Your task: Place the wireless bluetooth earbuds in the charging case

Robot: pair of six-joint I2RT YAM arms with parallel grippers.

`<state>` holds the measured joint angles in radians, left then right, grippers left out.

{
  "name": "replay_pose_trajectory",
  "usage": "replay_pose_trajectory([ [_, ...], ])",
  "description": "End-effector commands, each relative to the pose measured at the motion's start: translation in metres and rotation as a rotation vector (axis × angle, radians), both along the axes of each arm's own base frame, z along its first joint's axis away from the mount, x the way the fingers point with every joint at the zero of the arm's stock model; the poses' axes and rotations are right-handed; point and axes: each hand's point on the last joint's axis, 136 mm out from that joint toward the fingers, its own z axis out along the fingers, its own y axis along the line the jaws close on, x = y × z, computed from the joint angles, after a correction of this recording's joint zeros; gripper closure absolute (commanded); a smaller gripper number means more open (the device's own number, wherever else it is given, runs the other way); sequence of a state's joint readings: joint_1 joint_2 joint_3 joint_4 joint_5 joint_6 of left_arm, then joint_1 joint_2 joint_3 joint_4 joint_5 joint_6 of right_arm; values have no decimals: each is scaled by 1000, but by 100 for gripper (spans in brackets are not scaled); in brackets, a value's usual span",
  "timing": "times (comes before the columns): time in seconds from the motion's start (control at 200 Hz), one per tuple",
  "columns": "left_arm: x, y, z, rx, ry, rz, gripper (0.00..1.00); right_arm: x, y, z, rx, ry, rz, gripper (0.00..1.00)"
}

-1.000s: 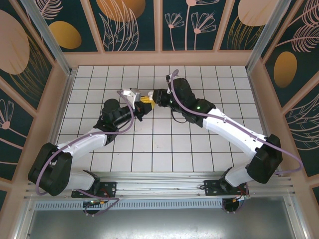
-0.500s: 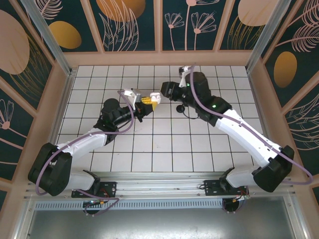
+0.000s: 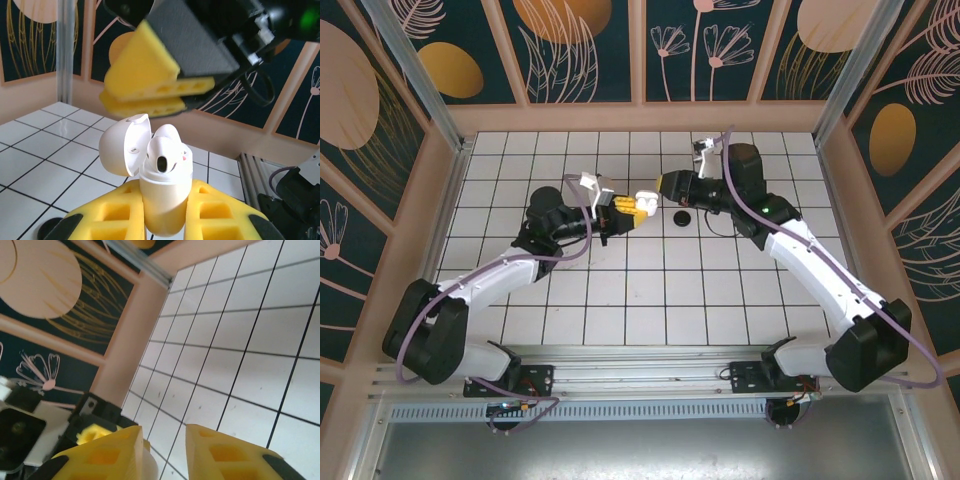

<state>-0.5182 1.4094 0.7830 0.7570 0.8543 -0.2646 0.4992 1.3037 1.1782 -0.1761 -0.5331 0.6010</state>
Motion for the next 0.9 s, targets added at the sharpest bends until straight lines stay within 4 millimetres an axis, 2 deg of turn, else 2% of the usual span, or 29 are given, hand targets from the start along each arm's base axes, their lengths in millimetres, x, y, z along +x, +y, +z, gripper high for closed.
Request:
replay_pose_trajectory([
  [0.0,-8,-6,7,-5,-43,-66,100,-15,12,-6,81,46,135,75],
  [0.29,-4,-5,3,-15,-18,-43,100,-33,26,1,158,54,290,77],
  [0.581,-2,0,-2,-9,20,5,100,-55,28,27,228,-27,376,78],
  [0.781,-5,2,1,-16,30,10,100,-54,25,12,158,-13,340,78],
  [0.896,-7,3,10,-36,45,5,100,-54,28,5,127,-18,335,79],
])
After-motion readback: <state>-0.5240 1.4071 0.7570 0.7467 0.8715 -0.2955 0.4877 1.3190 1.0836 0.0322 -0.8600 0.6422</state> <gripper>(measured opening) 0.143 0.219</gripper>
